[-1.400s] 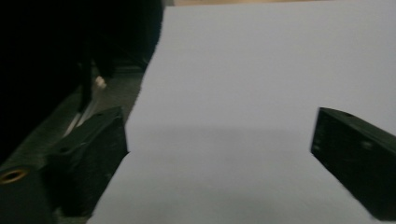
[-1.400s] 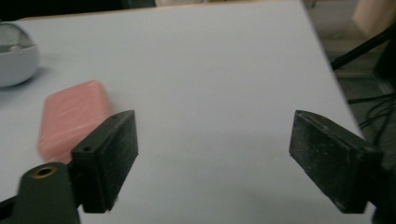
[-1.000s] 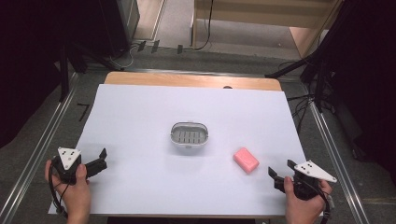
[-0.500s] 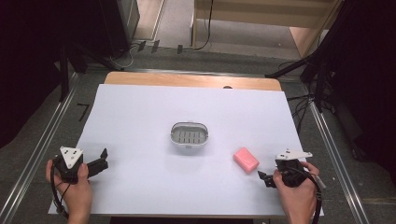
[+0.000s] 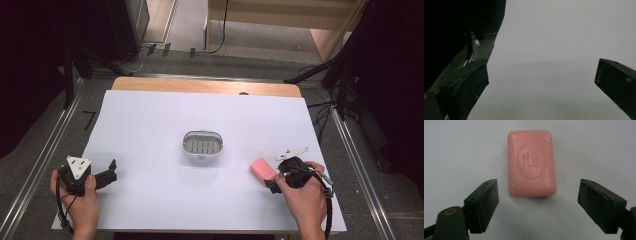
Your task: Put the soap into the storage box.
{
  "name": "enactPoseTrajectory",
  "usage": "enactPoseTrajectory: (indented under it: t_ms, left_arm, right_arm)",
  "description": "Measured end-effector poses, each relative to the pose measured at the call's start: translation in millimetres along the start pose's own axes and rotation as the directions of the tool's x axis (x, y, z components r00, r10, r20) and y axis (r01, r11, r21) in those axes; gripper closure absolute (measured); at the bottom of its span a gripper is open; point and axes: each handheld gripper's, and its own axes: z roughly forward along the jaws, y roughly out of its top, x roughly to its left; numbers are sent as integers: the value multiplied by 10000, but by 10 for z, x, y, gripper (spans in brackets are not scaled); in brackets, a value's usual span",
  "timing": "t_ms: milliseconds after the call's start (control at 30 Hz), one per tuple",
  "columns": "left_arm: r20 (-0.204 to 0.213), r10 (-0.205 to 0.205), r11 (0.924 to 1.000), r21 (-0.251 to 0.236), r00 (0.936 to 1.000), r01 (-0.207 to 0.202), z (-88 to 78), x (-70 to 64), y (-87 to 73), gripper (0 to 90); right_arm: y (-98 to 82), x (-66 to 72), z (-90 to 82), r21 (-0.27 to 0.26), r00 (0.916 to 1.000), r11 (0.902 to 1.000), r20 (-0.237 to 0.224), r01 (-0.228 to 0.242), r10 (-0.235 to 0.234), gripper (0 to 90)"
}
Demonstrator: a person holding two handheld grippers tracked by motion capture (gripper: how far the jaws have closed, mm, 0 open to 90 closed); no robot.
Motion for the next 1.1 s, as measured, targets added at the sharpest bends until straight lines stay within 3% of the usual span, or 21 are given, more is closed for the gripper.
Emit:
enactPoseTrajectory:
  t_ms: [500,900,1100]
  left_arm:
    - [-20,268,9993,252,9996,-267,22,-24,10,0]
    - [0,425,9987,278,9991,-425,28,-40,10,0]
    - [4,419,9986,322,9991,-419,32,-43,11,0]
  right_arm:
    - [265,39,245,834,9994,9962,-196,-270,288,230]
    - [318,50,367,1175,9980,9912,-87,-604,619,283]
    - [332,44,398,1345,9972,9885,-189,-688,719,360]
